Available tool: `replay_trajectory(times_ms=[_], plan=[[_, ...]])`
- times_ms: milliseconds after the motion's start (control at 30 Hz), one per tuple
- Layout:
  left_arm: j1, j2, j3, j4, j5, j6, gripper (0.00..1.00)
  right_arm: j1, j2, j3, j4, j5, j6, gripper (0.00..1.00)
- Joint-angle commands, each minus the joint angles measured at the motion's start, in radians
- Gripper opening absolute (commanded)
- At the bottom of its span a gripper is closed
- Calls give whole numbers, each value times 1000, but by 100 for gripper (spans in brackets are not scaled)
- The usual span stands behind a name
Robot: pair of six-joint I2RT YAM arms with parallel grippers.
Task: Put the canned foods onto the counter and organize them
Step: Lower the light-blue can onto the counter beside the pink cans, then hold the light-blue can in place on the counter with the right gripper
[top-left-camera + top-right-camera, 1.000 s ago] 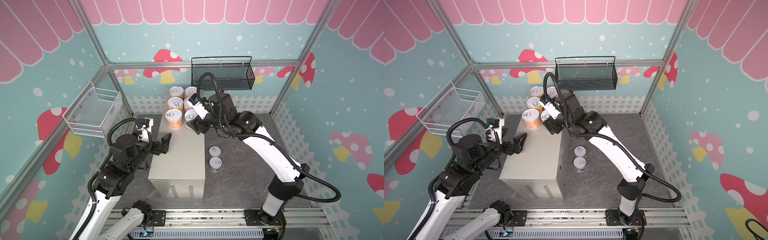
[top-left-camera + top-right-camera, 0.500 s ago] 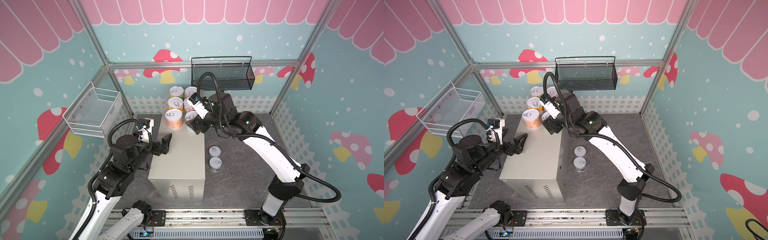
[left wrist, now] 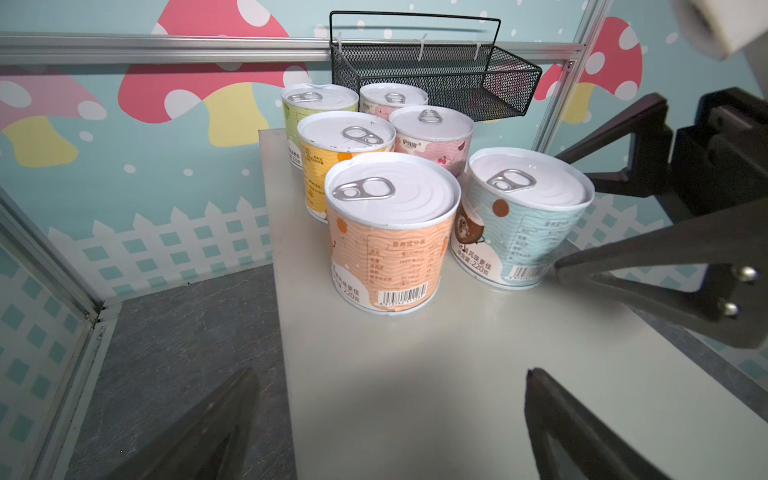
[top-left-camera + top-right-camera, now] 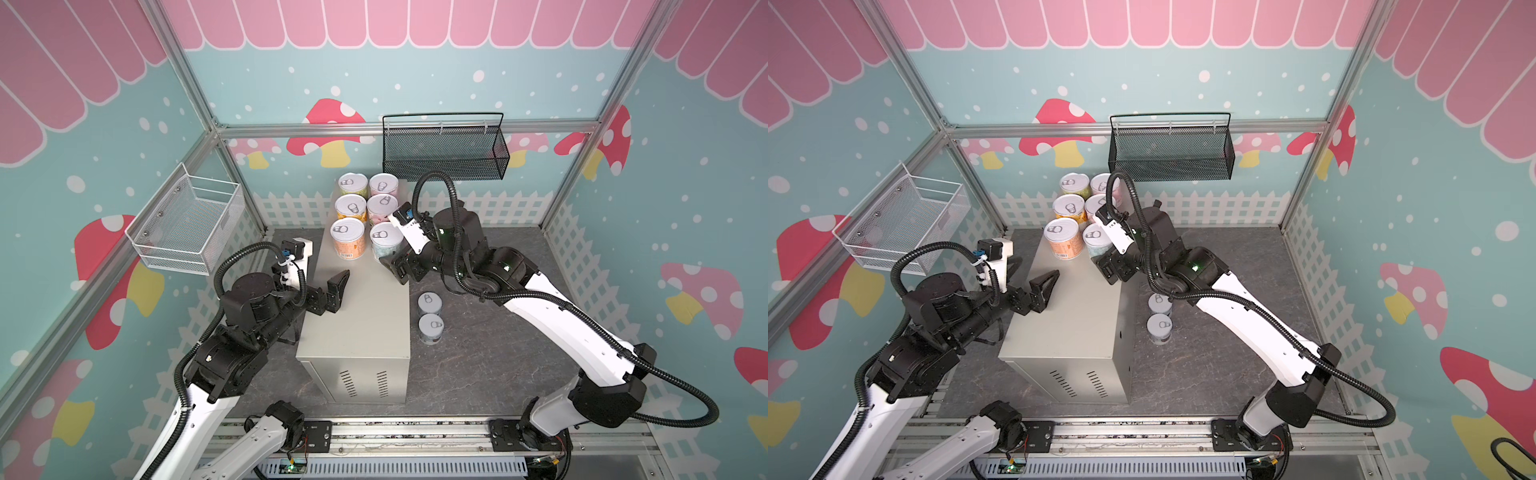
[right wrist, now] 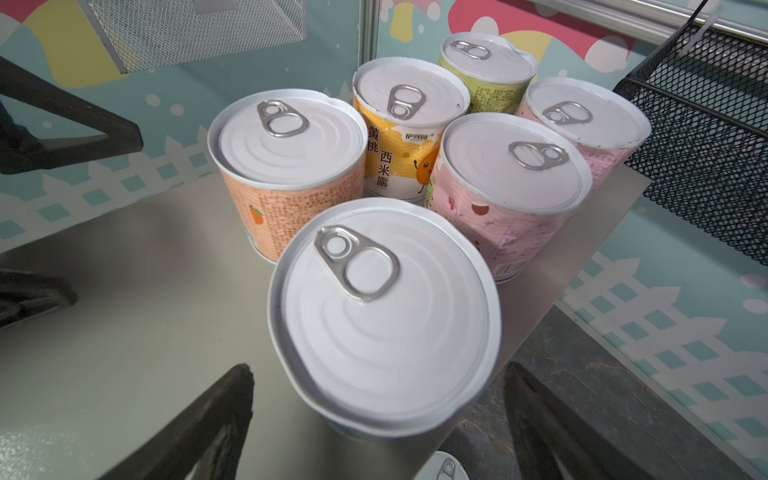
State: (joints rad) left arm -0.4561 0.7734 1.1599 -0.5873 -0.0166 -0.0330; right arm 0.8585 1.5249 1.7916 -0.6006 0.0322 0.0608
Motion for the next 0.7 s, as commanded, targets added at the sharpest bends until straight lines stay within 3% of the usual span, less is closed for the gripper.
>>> replay_trajectory(times_ms=[0,200,400,667], plan=[[-11,-12,-2,8,22,22,100,7,-19,-34,104,-12,10,95],[-18,-26,-3,-2,40,31,100,7,-23,-70,167,-9,18,94],[-46,-4,32,-46,184,41,100,7,-24,-84,194,-9,21,88],[-78,3,38,-71,194,54,100,7,-22,-98,213,-5,21,79]])
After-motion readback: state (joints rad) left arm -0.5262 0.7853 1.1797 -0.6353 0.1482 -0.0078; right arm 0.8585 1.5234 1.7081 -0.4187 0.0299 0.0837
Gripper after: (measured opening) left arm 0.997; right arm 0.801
